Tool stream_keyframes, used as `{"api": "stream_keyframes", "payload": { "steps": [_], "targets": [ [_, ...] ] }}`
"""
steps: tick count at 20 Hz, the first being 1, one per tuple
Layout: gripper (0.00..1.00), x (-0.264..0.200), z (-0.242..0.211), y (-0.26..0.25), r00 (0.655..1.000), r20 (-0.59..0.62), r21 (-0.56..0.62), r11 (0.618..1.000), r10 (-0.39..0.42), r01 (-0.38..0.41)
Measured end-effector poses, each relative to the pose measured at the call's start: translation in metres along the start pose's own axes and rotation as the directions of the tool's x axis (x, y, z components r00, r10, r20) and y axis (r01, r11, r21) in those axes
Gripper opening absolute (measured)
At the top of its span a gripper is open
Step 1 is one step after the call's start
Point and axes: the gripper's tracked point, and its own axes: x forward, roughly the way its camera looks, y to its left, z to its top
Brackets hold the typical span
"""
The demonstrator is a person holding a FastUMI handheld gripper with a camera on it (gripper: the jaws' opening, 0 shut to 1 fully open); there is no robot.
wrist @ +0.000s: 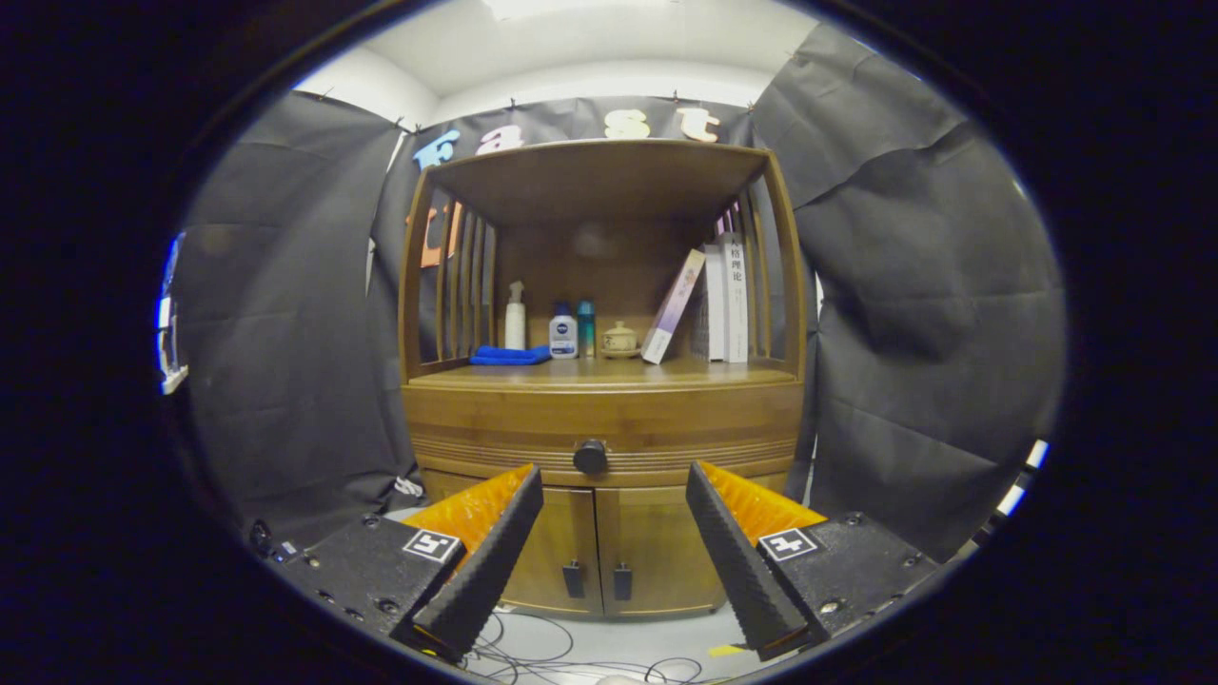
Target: Pull open the drawer, take out the items inside it, and place them on the countertop above the cabinet.
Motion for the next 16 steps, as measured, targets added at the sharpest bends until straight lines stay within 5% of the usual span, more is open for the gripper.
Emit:
{"api": "stream_keyframes", "payload": {
  "steps": [16],
  "targets": [
    [0.99,0.094,-0.027,0.028,1.0,-0.019,-0.056,0.998,0.025,-0.026]
  ]
}}
